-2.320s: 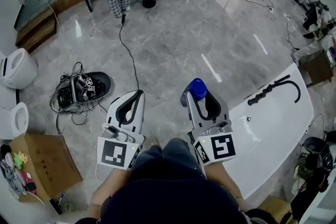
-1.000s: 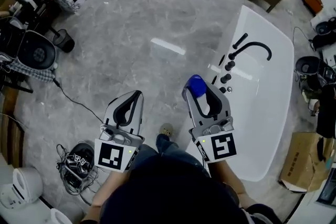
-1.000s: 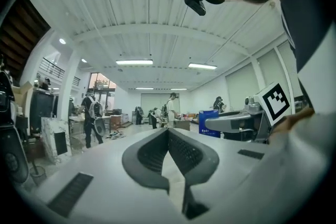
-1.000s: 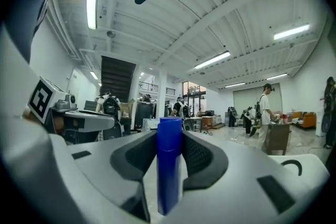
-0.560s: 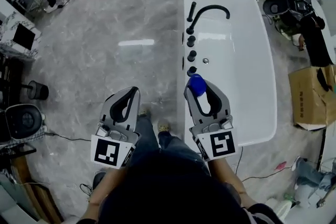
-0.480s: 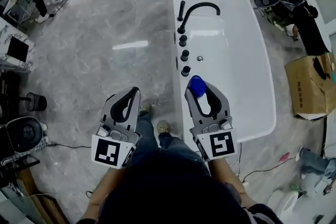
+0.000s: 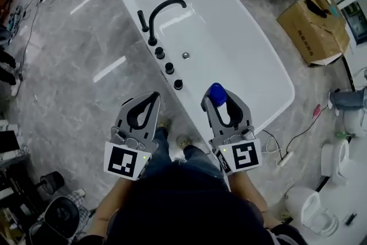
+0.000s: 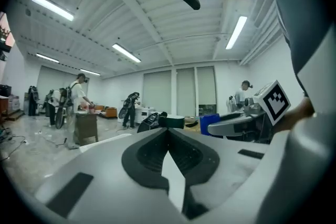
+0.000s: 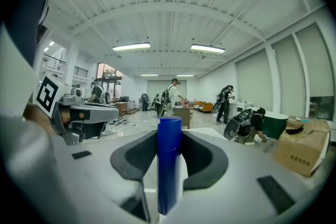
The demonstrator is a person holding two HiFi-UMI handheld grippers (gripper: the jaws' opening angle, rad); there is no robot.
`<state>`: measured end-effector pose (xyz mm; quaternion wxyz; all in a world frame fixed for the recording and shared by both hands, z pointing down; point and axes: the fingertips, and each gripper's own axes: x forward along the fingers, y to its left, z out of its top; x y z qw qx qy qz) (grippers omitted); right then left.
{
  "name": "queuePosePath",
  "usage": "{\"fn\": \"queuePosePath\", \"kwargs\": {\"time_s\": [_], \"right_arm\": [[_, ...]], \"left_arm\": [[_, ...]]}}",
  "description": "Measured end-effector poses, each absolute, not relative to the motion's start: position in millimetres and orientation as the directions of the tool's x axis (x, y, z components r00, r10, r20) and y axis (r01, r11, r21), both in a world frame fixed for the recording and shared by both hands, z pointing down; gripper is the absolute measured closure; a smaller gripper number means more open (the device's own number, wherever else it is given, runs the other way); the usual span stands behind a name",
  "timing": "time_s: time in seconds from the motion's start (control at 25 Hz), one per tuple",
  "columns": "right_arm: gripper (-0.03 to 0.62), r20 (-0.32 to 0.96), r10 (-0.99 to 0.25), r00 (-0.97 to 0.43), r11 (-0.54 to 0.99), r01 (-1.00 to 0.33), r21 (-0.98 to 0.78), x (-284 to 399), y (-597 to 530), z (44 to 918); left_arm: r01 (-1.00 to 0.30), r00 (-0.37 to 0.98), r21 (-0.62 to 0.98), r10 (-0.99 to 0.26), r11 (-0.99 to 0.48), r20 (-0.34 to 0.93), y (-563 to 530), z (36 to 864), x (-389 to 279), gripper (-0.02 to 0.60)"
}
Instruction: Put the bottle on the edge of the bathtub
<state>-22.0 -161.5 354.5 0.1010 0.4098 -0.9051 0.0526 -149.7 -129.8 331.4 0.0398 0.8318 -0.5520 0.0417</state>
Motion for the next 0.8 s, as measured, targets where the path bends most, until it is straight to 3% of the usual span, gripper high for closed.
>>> {"fn": "queuePosePath", "kwargs": {"time_s": [0.48, 0.8], "right_arm": [[0.436, 0.294, -0.895, -0.334, 0.356, -0.934, 0.023, -11.3, -185.0, 378.6], [0.436, 0.373, -0.895, -0.243, 0.269, -0.963, 0.016, 2.9, -176.9, 414.6]], "left_arm": [[-0.689, 0.720, 0.064, -0.672, -0.721, 0.174, -202.8, 374.9, -130.1, 0.557], [-0.604, 0.793, 0.136, -0.575, -0.785, 0.202, -200.0, 403.9, -107.5, 0.558]]}}
